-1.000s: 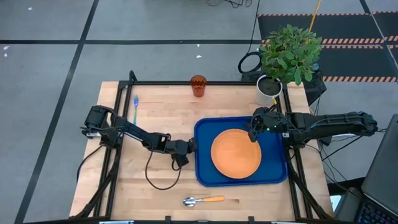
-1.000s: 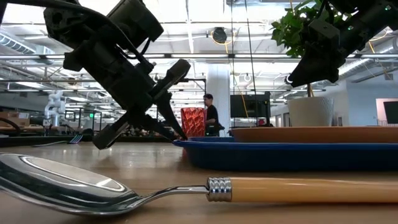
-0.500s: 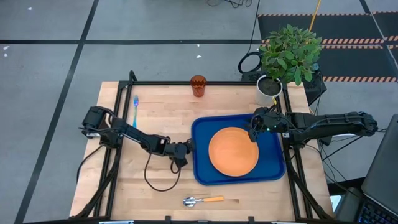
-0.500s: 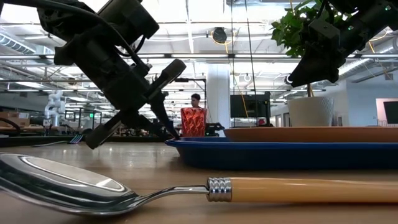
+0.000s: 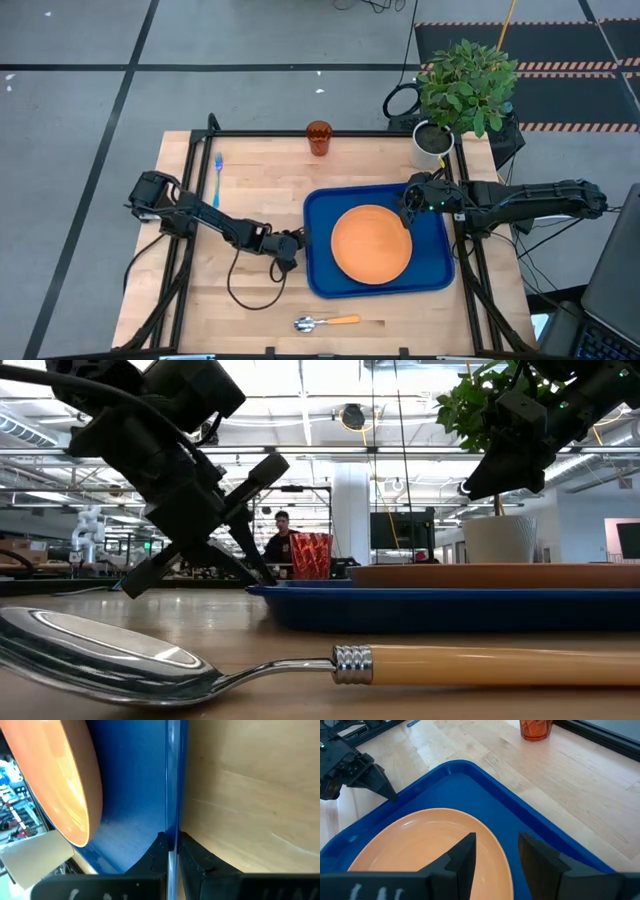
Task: Pick and place plate/cup/fork/spoon on tray
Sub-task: Move the blue serving tray to the middle of the table
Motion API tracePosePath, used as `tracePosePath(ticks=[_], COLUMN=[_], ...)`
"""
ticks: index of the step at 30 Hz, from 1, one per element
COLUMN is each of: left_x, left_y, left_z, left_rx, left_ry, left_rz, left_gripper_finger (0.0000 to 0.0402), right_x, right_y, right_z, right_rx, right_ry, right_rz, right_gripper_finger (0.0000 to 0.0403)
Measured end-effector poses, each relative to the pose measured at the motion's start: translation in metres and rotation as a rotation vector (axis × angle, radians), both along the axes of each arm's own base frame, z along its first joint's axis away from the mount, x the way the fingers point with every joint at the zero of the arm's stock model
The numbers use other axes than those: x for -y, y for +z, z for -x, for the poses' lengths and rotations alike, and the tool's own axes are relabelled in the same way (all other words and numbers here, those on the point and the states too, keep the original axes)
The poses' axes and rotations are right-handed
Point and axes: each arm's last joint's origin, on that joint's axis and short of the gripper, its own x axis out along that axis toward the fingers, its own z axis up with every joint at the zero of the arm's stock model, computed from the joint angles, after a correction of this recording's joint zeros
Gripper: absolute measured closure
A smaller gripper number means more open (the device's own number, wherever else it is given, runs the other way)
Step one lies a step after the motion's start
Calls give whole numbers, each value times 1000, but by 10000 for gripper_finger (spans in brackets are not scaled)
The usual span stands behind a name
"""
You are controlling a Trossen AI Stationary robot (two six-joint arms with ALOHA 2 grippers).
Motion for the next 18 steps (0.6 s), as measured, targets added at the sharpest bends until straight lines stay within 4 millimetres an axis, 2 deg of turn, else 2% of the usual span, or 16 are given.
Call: tracePosePath(ticks=[8, 18], left_x=[-5, -2], left_y=[28, 27], left_z=[15, 28], left_rx=[-40, -129], left_ry=[-19, 31], left_rz=[20, 29], left_gripper_finger=[382, 382], right_x=[0, 0], right_y=[0, 0], right_z=[0, 0], right_rx=[-1, -1], right_ry=[1, 2], right_rz=[1, 3], right_gripper_finger=[264, 264])
